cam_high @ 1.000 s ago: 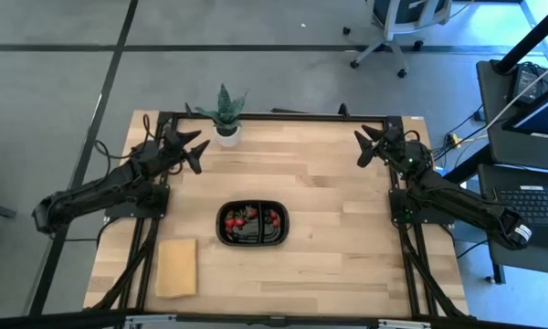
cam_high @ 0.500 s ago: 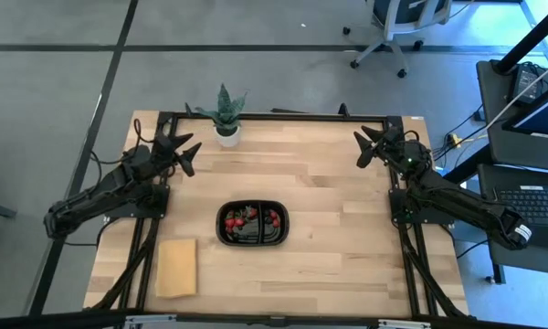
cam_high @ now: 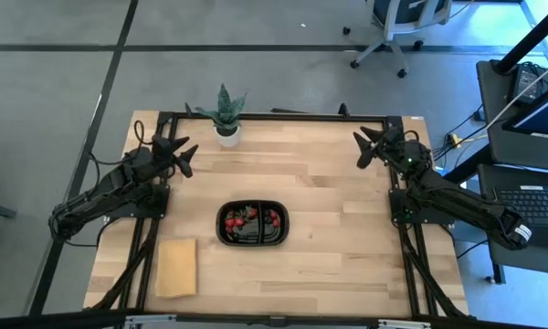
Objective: Pick and placing Produce into tupperware
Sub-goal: Return to Home Position
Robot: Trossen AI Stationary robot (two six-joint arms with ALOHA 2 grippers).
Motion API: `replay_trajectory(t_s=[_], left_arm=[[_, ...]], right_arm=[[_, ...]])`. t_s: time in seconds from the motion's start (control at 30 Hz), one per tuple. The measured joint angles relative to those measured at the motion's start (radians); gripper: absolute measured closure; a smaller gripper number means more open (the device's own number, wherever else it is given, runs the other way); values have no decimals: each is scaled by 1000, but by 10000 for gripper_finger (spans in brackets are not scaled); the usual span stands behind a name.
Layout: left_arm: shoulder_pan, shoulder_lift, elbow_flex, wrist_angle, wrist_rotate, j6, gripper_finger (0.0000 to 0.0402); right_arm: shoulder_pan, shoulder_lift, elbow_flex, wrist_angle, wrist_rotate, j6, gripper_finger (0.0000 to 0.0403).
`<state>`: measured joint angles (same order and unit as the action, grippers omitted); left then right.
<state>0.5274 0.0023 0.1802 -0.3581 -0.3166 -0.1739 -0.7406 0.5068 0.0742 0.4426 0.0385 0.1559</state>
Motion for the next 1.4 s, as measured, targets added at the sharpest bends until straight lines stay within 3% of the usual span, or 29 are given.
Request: replay_trajectory(t_s=[0.57,1.0,1.4], left_arm=[[0,0,0,-28,0,-45,186],[0,0,0,-32,0,-34,186],[0,0,0,-33,0,-29,186]], right_arm=[[0,-25,0,52,-40,-35,216],[-25,-323,0,-186,6,-29,216],[-25,-483,0,-413,5,-4,216]])
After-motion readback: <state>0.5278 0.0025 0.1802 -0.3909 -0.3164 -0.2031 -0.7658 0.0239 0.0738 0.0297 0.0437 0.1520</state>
